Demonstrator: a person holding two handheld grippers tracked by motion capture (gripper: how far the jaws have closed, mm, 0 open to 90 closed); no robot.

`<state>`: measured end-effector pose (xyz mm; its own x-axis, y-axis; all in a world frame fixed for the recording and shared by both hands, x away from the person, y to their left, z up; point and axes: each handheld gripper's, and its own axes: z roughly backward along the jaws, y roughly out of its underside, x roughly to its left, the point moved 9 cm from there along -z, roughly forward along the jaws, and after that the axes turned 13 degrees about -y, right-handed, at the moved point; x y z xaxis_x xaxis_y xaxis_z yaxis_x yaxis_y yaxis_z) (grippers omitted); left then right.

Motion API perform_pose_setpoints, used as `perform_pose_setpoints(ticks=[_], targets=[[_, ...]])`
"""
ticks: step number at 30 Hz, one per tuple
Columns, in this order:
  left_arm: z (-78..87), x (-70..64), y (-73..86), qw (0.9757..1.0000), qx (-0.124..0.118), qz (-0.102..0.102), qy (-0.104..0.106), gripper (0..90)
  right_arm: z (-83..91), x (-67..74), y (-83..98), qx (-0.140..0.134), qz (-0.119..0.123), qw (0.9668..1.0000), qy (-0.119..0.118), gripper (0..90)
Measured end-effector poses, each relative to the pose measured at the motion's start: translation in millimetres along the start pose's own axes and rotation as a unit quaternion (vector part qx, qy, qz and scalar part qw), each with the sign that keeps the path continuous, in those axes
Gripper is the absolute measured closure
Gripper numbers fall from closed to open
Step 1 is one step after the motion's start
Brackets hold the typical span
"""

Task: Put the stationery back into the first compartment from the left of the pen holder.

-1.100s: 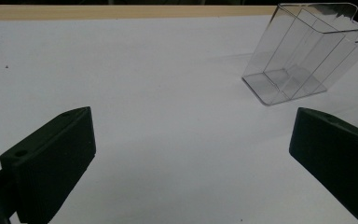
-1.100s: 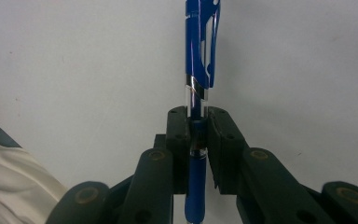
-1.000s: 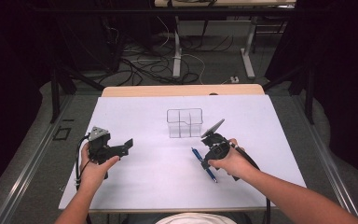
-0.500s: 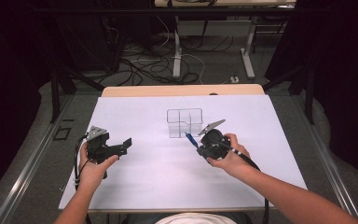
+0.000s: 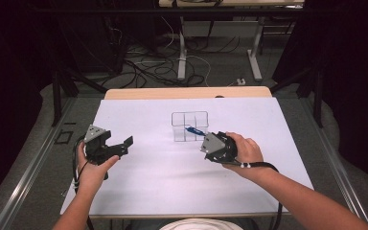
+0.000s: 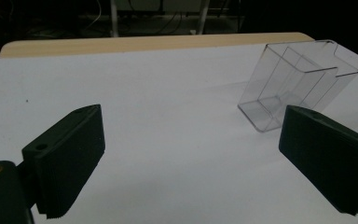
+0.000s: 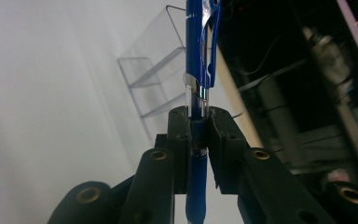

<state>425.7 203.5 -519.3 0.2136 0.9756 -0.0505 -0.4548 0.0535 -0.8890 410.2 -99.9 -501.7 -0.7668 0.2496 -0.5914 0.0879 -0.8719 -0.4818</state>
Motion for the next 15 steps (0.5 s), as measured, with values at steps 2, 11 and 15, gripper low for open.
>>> perform_pose_setpoints(ticks=[2, 11, 15], targets=[[1.3, -2.5, -4.9, 1.0, -0.005, -0.007, 0.001, 9.0, 1.5, -2.4, -1.2, 0.013, 0.072, 0.997, 0.026, 79.7], [5.4, -25.6, -23.4, 0.9987, 0.002, -0.034, 0.038, 16.3, 8.2, -6.3, -8.4, 0.071, 0.325, 0.9345, 0.128, 79.7], [6.3, -37.6, -28.8, 0.9968, 0.011, -0.058, 0.053, 22.6, 9.5, -10.5, -14.3, 0.089, 0.419, 0.886, 0.177, 79.7]])
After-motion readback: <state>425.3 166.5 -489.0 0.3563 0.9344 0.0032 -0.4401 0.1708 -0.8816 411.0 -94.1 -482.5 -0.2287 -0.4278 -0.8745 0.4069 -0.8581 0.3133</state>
